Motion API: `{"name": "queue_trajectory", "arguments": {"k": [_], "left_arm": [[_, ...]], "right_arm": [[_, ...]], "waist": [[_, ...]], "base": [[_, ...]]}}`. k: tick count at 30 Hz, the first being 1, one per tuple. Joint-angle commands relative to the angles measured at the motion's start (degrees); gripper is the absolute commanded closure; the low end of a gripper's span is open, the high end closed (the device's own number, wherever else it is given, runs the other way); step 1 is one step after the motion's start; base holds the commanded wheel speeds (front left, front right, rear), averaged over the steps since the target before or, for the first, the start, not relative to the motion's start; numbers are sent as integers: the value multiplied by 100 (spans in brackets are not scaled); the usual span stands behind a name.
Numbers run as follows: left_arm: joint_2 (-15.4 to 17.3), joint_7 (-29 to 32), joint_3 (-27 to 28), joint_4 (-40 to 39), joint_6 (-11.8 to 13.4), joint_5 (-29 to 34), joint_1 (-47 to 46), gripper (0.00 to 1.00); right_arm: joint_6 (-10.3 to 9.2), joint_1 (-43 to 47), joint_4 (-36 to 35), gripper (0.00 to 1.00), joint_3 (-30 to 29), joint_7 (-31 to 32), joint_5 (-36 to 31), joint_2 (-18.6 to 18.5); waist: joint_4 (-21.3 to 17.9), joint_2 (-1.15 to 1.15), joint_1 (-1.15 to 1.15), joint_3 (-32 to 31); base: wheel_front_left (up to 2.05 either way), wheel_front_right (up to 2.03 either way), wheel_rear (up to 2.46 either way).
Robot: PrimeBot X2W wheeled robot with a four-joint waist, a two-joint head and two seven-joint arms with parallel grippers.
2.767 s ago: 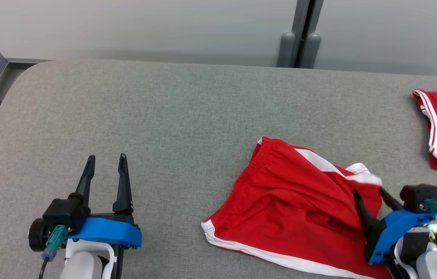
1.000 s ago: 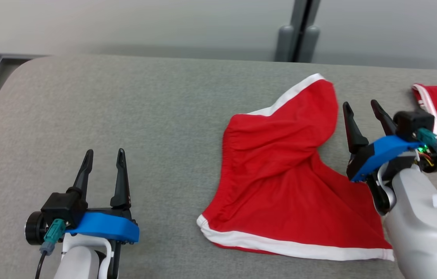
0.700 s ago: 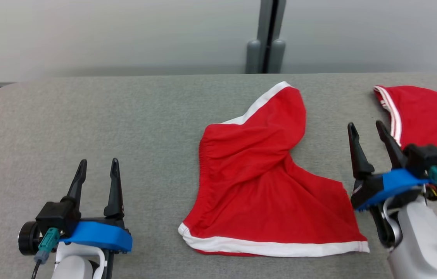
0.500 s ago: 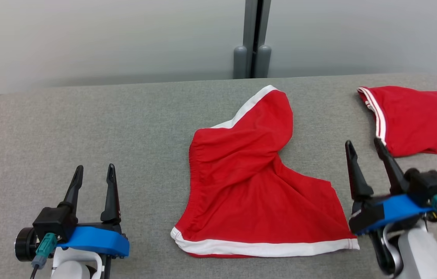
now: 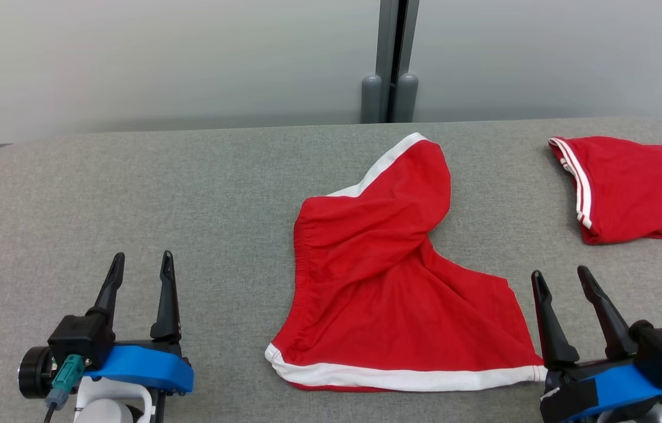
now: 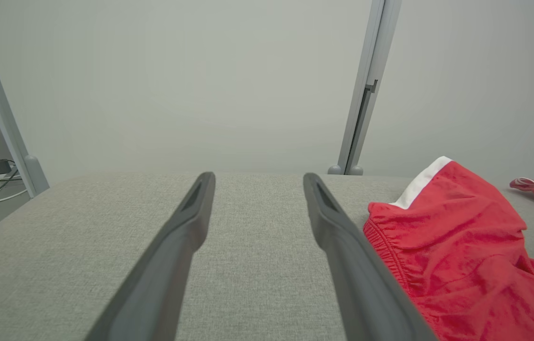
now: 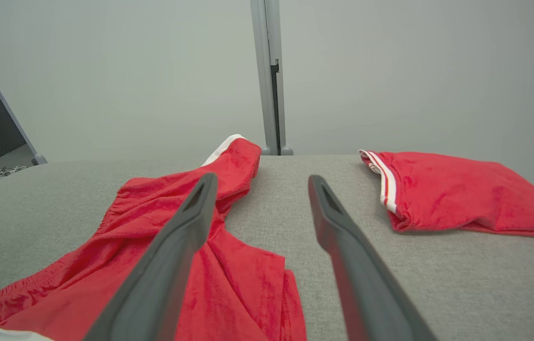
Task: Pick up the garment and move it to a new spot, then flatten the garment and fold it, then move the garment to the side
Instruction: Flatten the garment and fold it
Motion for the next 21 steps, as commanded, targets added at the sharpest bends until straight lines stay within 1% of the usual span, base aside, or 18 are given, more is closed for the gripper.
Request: {"name": "queue_trajectory", "arguments": {"k": [1,6,11,16,21], "left_arm": [[33,8,-10,-36,38,-33,39,0],[46,34,-23,-64,67,-45,68,0],[53,64,-58,-90,75,-74,55,0],[37,172,-301,-99,-64,-9,20,0],[60,332,-764,6,-246,95,132,0]], "right_arm": [[3,132,-91,0,-28,43,-11,14],[3,268,-175,0,-3,120,138,18],[3,298,-149,0,-21,202,131,19],[3,370,78,0,-110,279,67,18],[3,506,494,0,-84,238,111,18]], "waist": [[10,0,1,5],[18,0,1,13],[-6,0,1,12],[-14,0,1,47],[-25,0,1,79]], "base": [[0,0,0],[0,0,0],[0,0,0],[0,0,0],[0,0,0]]}}
